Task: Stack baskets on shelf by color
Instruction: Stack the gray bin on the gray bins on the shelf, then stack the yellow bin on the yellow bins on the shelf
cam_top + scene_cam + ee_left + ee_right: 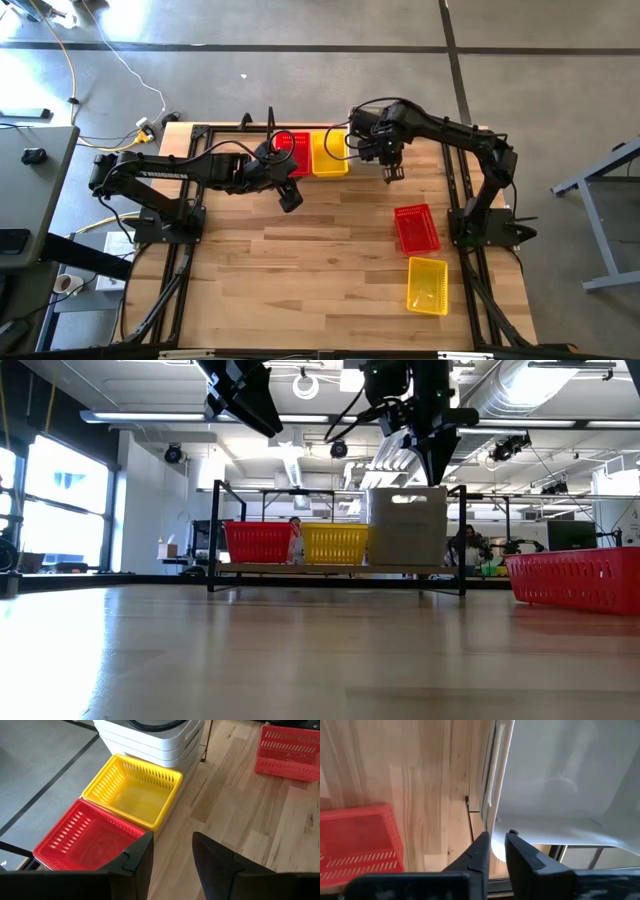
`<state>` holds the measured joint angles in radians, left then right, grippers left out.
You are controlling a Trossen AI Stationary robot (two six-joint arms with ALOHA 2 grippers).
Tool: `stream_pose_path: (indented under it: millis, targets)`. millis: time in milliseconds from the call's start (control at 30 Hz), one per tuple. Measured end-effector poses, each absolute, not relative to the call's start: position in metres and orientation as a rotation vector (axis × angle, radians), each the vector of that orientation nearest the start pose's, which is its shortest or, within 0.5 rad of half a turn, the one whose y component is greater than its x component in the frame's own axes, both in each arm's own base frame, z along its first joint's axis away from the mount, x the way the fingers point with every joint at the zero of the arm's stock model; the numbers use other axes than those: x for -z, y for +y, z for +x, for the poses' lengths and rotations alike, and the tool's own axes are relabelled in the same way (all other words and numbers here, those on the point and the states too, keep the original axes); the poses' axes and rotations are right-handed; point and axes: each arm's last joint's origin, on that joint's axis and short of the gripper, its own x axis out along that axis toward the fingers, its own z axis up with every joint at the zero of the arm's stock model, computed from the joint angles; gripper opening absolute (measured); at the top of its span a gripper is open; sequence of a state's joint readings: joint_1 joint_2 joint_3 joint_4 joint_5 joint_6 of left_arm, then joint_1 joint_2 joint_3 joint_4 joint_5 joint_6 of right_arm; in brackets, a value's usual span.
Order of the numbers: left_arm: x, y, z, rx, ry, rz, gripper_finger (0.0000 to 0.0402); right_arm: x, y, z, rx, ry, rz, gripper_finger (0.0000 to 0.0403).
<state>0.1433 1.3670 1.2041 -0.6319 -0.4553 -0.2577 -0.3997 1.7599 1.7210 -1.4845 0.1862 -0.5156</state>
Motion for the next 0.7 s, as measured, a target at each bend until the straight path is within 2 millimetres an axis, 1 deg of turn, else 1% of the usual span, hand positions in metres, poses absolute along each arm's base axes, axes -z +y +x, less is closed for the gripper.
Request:
stream_pose_path:
  millis: [200, 300, 367, 533, 700]
  targets:
    - [-0.315, 0.053, 0.279, -0.664, 0.717, -0.112, 0.0126, -0.317, -0.128, 0.294, 0.067, 1.621, -0.287, 0.0104]
    - [-0.315, 0.053, 0.279, -0.664, 0.717, -0.112, 0.0126, -0.319, -0.127, 0.293, 0.083, 1.634, -0.316, 0.0123]
    - [-0.315, 0.053, 0.279, -0.664, 0.718, -0.11, 0.0126, -0.322, -0.126, 0.292, 0.088, 1.622, -0.305, 0.013]
    - [-0.314, 0.053, 0.279, -0.643, 0.736, -0.059, 0.0126, -0.324, -0.123, 0.288, 0.119, 1.609, -0.196, 0.0133]
    - [-0.314, 0.053, 0.279, -0.634, 0.75, -0.039, 0.0126, -0.323, -0.118, 0.288, 0.113, 1.577, -0.001, 0.0133]
